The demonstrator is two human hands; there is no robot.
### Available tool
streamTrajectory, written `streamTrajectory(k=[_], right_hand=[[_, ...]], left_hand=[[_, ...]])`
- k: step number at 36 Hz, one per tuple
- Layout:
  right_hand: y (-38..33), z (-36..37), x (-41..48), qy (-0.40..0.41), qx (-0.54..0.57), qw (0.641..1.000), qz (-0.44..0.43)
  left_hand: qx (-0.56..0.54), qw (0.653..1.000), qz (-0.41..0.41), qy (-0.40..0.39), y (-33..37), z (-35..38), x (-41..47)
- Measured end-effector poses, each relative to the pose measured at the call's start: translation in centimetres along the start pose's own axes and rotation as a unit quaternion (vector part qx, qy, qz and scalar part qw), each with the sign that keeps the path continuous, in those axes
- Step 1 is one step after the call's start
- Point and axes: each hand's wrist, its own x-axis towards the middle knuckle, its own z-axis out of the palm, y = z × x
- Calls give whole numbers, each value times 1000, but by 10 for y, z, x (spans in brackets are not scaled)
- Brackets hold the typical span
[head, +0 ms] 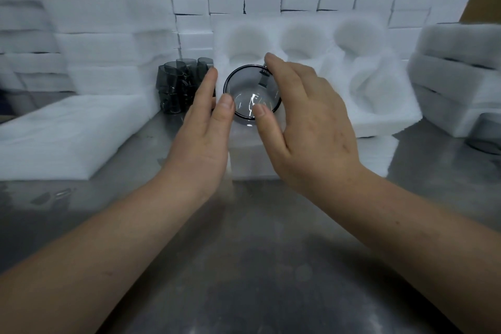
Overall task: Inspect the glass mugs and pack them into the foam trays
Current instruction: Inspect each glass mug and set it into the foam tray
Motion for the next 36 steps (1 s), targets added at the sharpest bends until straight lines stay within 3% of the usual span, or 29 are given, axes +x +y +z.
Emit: streamTrajectory(k=[19, 29, 36], right_hand=[[-2, 3, -2, 2, -41, 999, -20], [1, 6, -4, 15, -57, 998, -25], [1, 6, -2, -18, -68, 997, -10]], left_hand=[[-131, 991, -40, 5, 5, 9, 1], [-102, 993, -41, 32, 8, 11, -2], [-110, 992, -58, 24, 8, 10, 0]])
